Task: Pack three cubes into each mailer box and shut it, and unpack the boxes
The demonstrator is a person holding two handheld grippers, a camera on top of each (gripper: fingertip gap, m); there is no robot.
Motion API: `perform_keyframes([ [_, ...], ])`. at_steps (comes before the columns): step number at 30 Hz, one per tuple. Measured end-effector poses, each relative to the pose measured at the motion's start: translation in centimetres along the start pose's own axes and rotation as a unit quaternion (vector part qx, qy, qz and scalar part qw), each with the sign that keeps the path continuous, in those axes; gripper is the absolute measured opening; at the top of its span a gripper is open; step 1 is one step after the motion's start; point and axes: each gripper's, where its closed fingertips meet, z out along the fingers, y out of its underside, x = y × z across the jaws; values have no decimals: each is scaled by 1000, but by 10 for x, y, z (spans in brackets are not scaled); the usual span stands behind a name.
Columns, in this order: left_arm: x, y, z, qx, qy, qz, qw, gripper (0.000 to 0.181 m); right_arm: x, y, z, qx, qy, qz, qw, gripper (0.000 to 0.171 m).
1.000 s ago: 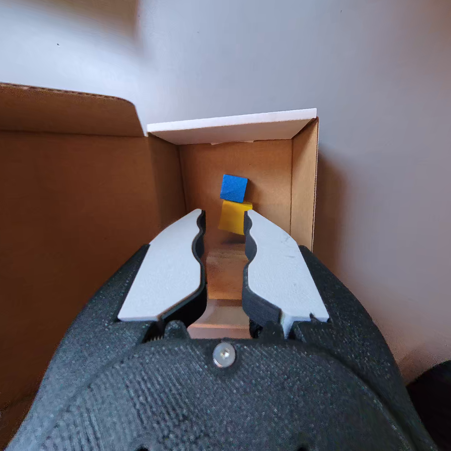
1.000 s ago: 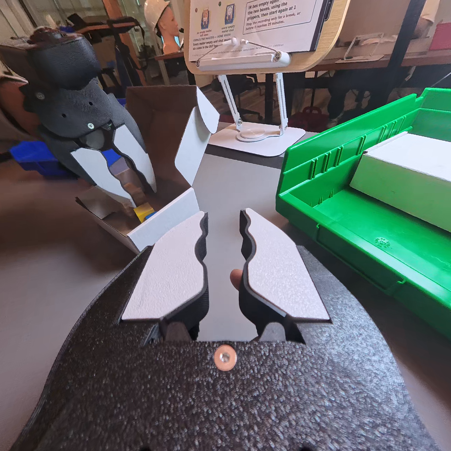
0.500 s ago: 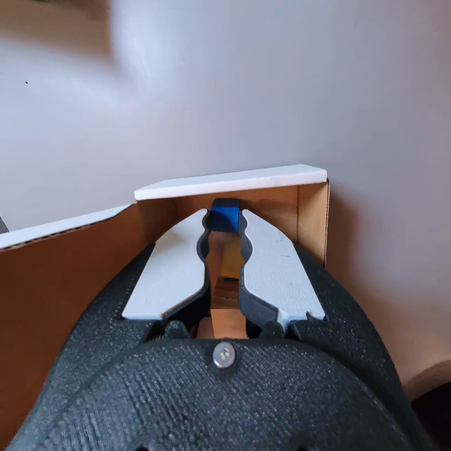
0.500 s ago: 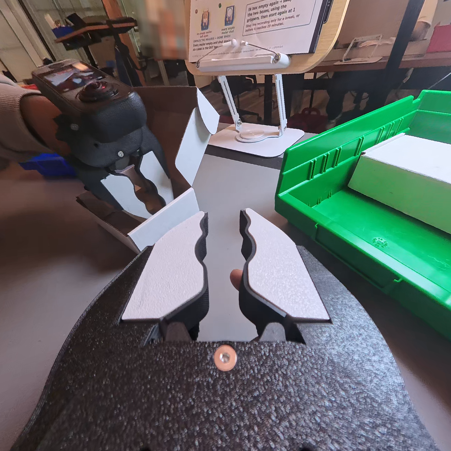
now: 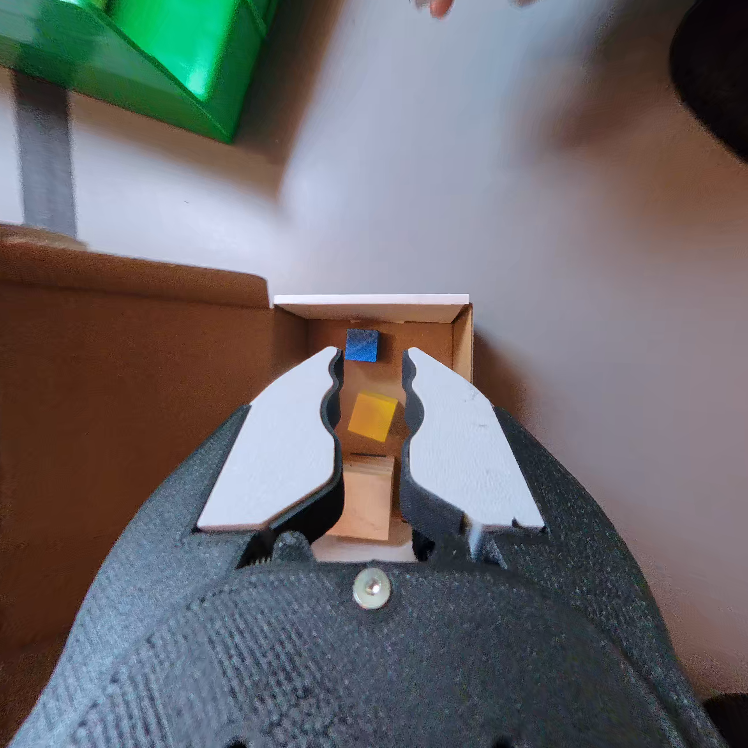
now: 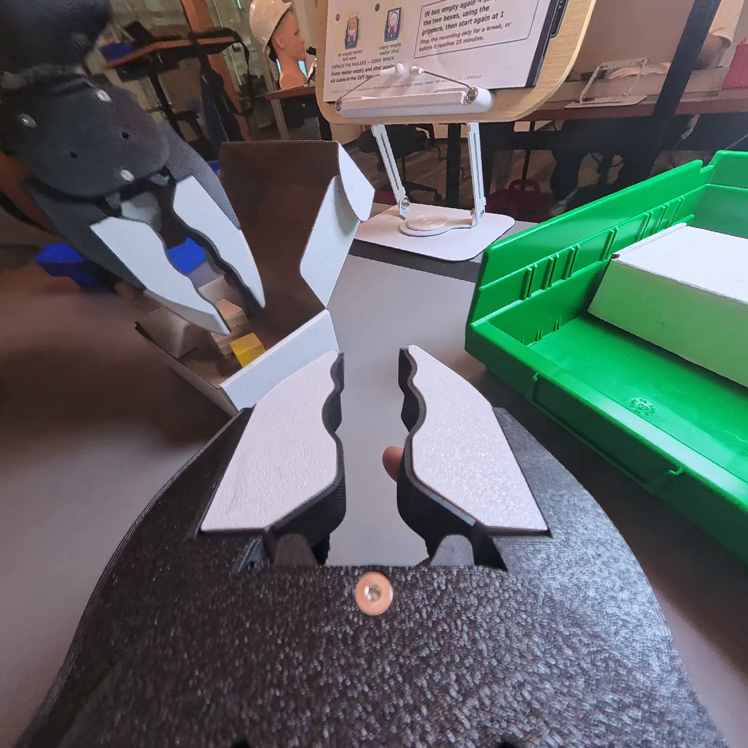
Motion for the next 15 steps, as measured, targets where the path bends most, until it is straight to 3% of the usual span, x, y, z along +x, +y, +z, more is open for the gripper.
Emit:
perform_keyframes([
  [4, -5, 6, -49, 101, -46, -52, 993, 27, -9, 3, 3, -10, -11, -21, 1000, 28],
  [8, -18, 36, -92, 207, -108, -139, 962, 26, -21, 7, 11, -26, -31, -38, 998, 29],
  [11, -34, 61, -125, 306, -148, -216, 915, 27, -30, 4, 24, -35, -69, -10, 997, 31],
  [15, -68, 96, -156, 426, -160, -359, 815, 23, -39, -15, 49, -47, -121, 43, 991, 31],
])
